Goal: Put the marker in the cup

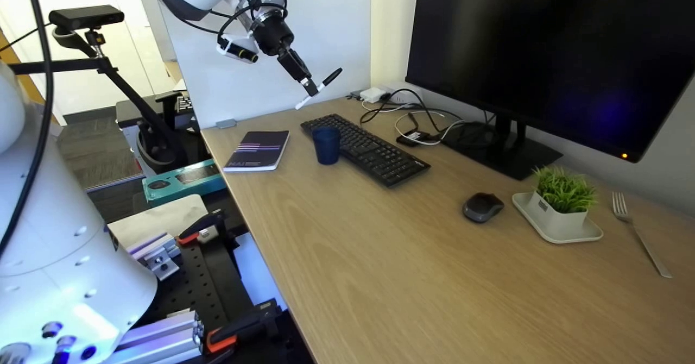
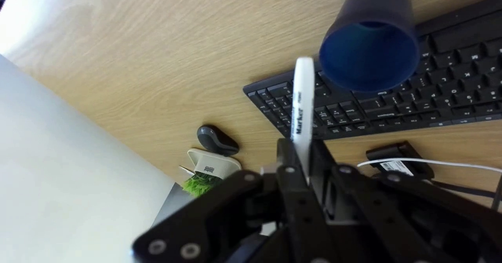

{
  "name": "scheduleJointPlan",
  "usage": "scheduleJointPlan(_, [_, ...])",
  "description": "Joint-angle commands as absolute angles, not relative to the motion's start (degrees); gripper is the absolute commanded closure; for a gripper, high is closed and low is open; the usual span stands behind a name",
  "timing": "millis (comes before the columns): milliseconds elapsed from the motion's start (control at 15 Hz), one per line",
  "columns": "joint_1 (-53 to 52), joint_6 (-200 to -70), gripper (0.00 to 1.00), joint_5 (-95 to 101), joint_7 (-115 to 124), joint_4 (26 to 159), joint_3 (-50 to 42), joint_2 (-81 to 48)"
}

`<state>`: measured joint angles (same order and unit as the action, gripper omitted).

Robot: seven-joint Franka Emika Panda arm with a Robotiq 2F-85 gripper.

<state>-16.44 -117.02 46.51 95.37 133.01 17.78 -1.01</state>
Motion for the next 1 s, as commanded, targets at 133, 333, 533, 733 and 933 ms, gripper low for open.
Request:
scheduleJointPlan(133, [-17.82,-117.30,0.97,55.97,103.35,134.77,18.00,-1.91])
scheduleJointPlan(333, [-19.38,-116.60,0.97,60.45,108.42,135.18,18.60,-3.05])
scheduleJointPlan(533, [-20.69,-116.40,0.97,64.67,113.01,135.22,19.21,-4.42])
scheduleJointPlan(733, [-21.32,-116.36,0.97,68.62,116.28,135.44,19.44,-5.36])
scheduleJointPlan(933, [-21.18,-116.20,0.97,72.40,118.87,135.32,19.08,-7.03])
